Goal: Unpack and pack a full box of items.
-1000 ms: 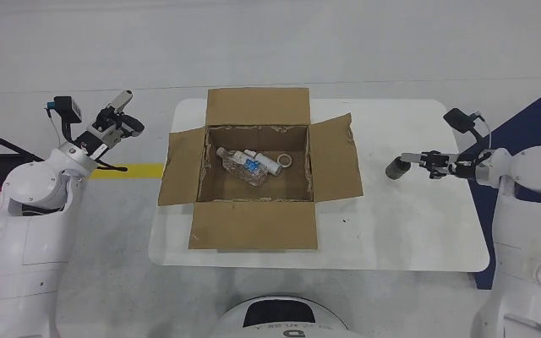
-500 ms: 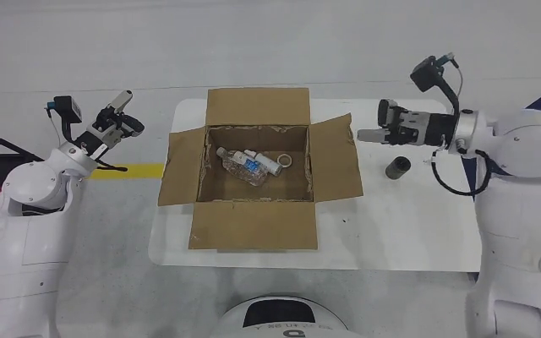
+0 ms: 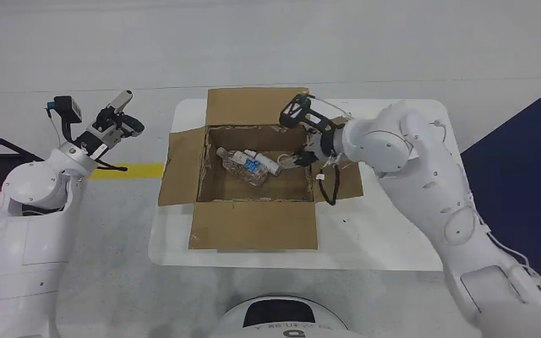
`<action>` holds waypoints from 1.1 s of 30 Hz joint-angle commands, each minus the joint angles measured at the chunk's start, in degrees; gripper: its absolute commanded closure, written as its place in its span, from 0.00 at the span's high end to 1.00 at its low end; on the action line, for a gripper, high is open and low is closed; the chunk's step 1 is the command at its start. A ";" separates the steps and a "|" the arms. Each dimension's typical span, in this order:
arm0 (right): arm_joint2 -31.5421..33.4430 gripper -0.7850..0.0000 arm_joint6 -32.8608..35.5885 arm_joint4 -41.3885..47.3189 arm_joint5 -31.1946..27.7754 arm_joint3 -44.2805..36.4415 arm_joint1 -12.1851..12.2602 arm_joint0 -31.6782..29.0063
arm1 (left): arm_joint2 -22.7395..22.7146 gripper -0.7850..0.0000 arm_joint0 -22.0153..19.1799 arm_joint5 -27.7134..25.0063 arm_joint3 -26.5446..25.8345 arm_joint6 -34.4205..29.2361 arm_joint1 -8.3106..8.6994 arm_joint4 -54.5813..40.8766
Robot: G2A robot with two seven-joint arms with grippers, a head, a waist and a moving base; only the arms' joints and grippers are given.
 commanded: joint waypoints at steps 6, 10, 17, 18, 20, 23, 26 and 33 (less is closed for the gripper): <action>-5.45 0.62 -3.91 -5.62 2.36 5.28 -1.16 0.71 | 0.00 1.00 -0.01 0.00 0.00 0.00 0.00 0.00; -6.94 0.60 -4.60 -5.70 2.52 7.50 -1.71 1.33 | 0.00 1.00 -0.01 0.00 0.00 0.00 0.00 0.00; -7.77 1.00 -4.69 -3.71 1.57 8.52 -2.26 2.11 | 0.00 1.00 -0.01 0.00 0.00 0.00 0.00 0.00; -7.77 1.00 -4.69 -3.71 1.57 8.52 -2.26 2.11 | 0.00 1.00 -0.01 0.00 0.00 0.00 0.00 0.00; -7.77 1.00 -4.69 -3.71 1.57 8.52 -2.26 2.11 | 0.00 1.00 -0.01 0.00 0.00 0.00 0.00 0.00; -7.77 1.00 -4.69 -3.71 1.57 8.52 -2.26 2.11 | 0.00 1.00 -0.01 0.00 0.00 0.00 0.00 0.00; -7.77 1.00 -4.69 -3.71 1.57 8.52 -2.26 2.11 | 0.00 1.00 -0.01 0.00 0.00 0.00 0.00 0.00; -9.85 1.00 -7.50 -6.17 2.40 9.03 -2.84 1.78 | 0.00 1.00 -0.01 0.00 0.00 0.00 0.00 0.00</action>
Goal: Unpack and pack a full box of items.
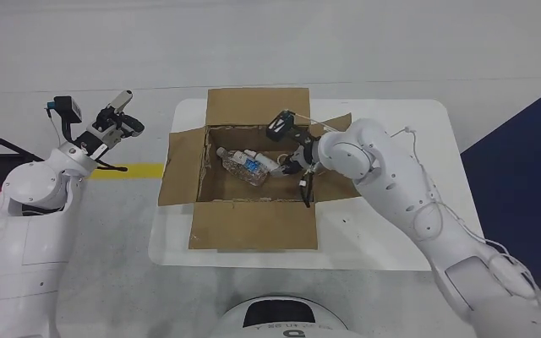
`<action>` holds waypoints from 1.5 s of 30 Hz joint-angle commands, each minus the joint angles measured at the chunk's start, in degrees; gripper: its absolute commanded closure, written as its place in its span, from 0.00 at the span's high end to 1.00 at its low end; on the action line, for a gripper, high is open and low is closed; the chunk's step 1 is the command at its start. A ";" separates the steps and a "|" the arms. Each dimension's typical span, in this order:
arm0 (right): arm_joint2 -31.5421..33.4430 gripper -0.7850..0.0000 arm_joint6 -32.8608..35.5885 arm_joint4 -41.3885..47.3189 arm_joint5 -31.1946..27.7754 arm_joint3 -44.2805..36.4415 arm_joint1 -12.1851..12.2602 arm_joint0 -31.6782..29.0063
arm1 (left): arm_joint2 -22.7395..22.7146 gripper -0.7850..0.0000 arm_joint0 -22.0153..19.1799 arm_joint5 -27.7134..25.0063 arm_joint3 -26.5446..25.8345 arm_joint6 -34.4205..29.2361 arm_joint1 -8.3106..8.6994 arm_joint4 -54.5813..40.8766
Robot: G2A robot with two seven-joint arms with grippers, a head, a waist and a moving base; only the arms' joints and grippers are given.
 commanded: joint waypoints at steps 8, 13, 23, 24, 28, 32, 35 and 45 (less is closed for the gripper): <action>-9.20 0.89 -3.79 -2.73 -1.79 4.32 -3.56 3.86 | 0.00 1.00 -0.01 0.00 0.00 0.00 0.00 0.00; -13.66 0.85 -5.66 -3.56 -0.91 9.36 -6.35 7.04 | 0.00 1.00 -0.01 0.00 0.00 0.00 0.00 0.00; -20.40 0.64 -8.58 -2.12 -1.92 21.01 -12.40 11.91 | 0.00 1.00 -0.01 0.00 0.00 0.00 0.00 0.00; -20.84 0.62 -8.92 -2.06 -1.75 22.32 -13.02 12.38 | 0.00 1.00 -0.01 0.00 0.00 0.00 0.00 0.00; -22.61 0.63 -9.63 -1.70 -1.34 26.80 -15.49 13.74 | 0.00 1.00 -0.01 0.00 0.00 0.00 0.00 0.00; -23.81 0.61 -11.26 -1.72 -1.16 31.21 -17.65 14.60 | 0.00 1.00 -0.01 0.00 0.00 0.00 0.00 0.00; -24.65 0.62 -12.47 -2.02 -0.33 34.38 -19.24 14.84 | 0.00 1.00 -0.01 0.00 0.00 0.00 0.00 0.00; -26.27 0.64 -13.37 -1.52 -1.95 42.36 -23.92 16.18 | 0.00 1.00 -0.01 0.00 0.00 0.00 0.00 0.00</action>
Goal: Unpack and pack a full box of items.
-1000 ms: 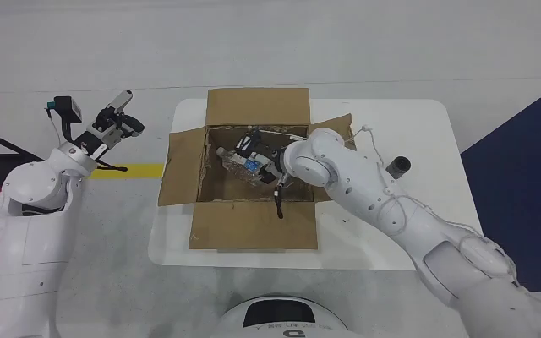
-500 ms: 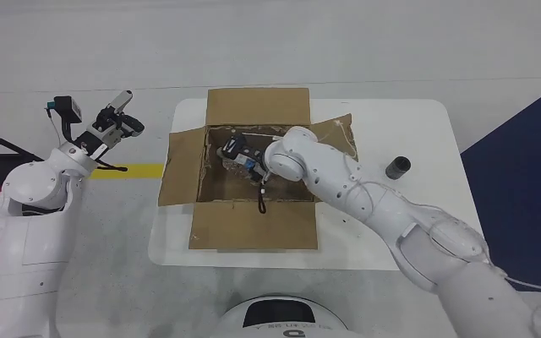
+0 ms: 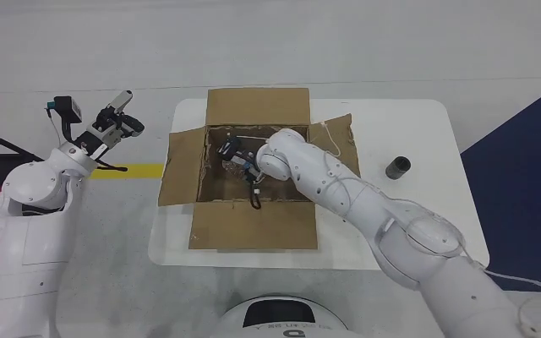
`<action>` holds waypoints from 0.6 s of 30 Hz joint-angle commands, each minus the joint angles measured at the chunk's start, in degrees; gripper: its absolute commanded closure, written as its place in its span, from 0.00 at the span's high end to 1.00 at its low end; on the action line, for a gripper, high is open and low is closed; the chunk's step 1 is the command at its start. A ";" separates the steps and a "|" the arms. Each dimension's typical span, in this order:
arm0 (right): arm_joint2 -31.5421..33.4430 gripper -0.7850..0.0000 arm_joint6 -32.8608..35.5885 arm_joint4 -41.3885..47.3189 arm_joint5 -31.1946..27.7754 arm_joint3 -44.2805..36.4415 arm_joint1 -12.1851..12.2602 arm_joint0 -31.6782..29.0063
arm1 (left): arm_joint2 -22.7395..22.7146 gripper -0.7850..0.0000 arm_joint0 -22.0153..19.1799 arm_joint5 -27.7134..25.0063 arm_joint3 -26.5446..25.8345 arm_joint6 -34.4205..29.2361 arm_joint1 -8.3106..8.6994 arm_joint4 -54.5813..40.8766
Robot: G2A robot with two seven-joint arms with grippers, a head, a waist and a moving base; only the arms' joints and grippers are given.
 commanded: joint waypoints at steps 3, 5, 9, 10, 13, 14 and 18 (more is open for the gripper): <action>-0.38 0.53 0.23 -0.06 -0.07 2.94 -1.69 0.48 | 0.00 1.00 -0.01 0.00 0.00 0.00 0.00 0.00; -0.50 0.49 0.43 -0.07 -0.22 4.20 -2.46 0.73 | 0.00 1.00 -0.01 0.00 0.00 0.00 0.00 0.00; -0.55 0.24 0.90 -0.18 -0.59 6.50 -3.78 1.30 | 0.00 1.00 -0.01 0.00 0.00 0.00 0.00 0.00; -0.49 0.09 1.10 -0.16 -0.77 6.96 -4.03 1.46 | 0.00 1.00 -0.01 0.00 0.00 0.00 0.00 0.00; -0.02 0.00 1.87 0.09 -1.63 7.87 -4.49 1.95 | 0.00 1.00 -0.01 0.00 0.00 0.00 0.00 0.00; 0.18 0.00 2.16 0.14 -1.94 8.02 -4.54 2.04 | 0.00 1.00 -0.01 0.00 0.00 0.00 0.00 0.00; 0.93 0.00 4.65 -0.12 -3.76 7.13 -4.10 1.98 | 0.00 1.00 -0.01 0.00 0.00 0.00 0.00 0.00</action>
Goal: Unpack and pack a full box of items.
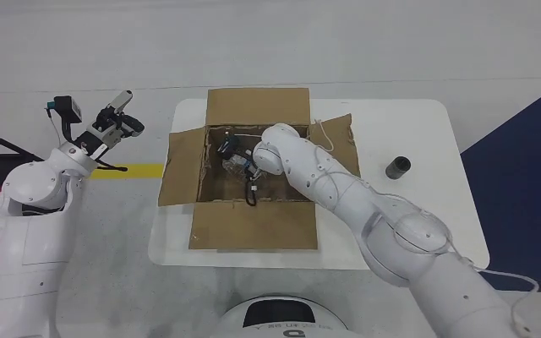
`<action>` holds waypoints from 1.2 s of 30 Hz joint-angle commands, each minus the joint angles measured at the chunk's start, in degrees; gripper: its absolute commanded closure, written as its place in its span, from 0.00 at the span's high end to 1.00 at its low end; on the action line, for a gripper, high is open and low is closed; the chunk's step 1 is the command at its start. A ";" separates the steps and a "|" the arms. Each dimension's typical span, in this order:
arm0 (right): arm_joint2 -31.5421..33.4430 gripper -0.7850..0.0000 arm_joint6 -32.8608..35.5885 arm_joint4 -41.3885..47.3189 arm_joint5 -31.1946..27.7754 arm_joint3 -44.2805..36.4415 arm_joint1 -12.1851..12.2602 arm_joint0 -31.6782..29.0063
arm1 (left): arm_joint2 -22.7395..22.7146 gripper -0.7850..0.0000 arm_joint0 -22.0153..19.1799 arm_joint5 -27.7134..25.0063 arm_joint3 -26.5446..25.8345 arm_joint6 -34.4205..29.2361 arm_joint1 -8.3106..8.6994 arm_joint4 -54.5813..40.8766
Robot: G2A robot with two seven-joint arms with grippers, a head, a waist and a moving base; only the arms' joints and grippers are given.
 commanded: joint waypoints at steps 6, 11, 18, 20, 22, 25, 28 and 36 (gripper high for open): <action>3.54 0.00 4.13 -2.11 -1.74 -8.98 3.73 -1.85 | 0.00 1.00 -0.01 0.00 0.00 0.00 0.00 0.00; 9.39 0.00 6.08 -7.20 -0.14 -23.16 9.19 -7.21 | 0.00 1.00 -0.01 0.00 0.00 0.00 0.00 0.00; 22.39 0.00 10.06 -14.23 -1.12 -43.08 16.90 -19.63 | 0.00 1.00 -0.01 0.00 0.00 0.00 0.00 0.00; 25.56 0.00 10.93 -15.58 -1.64 -47.28 18.32 -22.91 | 0.00 1.00 -0.01 0.00 0.00 0.00 0.00 0.00; 28.09 0.00 11.28 -15.70 -3.38 -50.65 19.38 -25.69 | 0.00 1.00 -0.01 0.00 0.00 0.00 0.00 0.00; 30.53 0.00 11.40 -16.38 -4.95 -53.66 20.40 -28.38 | 0.00 1.00 -0.01 0.00 0.00 0.00 0.00 0.00; 31.64 0.00 10.82 -16.98 -5.54 -55.43 20.89 -29.77 | 0.00 1.00 -0.01 0.00 0.00 0.00 0.00 0.00; 30.72 0.00 11.15 -16.59 -4.17 -52.53 20.56 -28.02 | 0.00 1.00 -0.01 0.00 0.00 0.00 0.00 0.00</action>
